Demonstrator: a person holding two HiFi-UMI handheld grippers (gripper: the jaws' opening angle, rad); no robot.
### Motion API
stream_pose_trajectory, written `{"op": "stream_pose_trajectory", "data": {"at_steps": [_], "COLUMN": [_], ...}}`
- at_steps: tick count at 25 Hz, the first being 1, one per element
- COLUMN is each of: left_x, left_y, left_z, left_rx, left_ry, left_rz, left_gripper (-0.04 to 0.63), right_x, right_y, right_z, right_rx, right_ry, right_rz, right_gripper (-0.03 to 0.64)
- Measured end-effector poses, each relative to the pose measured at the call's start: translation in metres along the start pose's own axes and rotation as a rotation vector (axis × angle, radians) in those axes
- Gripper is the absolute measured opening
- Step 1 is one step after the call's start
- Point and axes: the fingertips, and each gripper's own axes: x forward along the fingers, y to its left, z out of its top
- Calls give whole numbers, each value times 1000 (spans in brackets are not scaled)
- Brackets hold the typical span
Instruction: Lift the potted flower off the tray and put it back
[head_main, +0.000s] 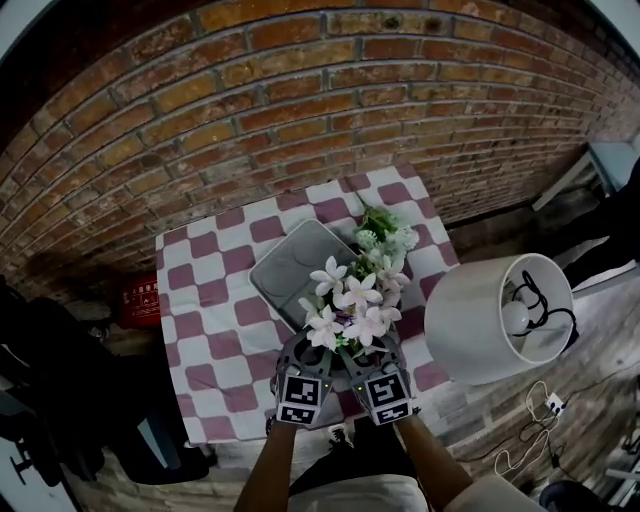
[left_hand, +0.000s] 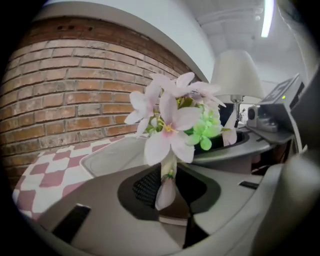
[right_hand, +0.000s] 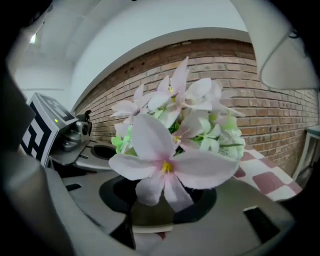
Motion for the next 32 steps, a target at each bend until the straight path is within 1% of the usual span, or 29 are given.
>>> {"op": "stream_pose_trajectory", "data": {"at_steps": [4,7,10,14,16,20,21,24,28,32], "left_x": [3,3,-1,-11,-20,-45,-52,-74,-104,-132], "left_y": [-6,-7,-4,0,3,2,1,-3,-10,-19], "left_z": [-4,-4,-3,-6,-8,-6,-4,6,26,54], "left_rx": [19,28,21,22,3,-93,-103,-92,-97,-76], "left_ry": [11,14,15,25,25,-2,-11,-33,-82,-141], "left_rz": [-7,-5,11,35,49,66,72,90,107,116], "left_gripper": [112,112,114,115,115,115,115,115,115,115], "right_x": [-2,0,0,-9,-17,-42,-49,-72,-105,-134], "right_y": [-8,-13,-11,-8,-5,-3,-1,6,20,32], "right_z": [-10,-11,-8,-9,-10,-16,-15,-1,24,61], "right_rx": [38,39,48,68,54,42,42,29,0,-83], "right_ry": [26,29,35,42,57,98,98,66,6,-63], "right_rz": [-25,-33,-21,-38,-42,-74,-78,-78,-65,-68], "right_gripper": [201,206,206,206,206,206,206,206,206,191]}}
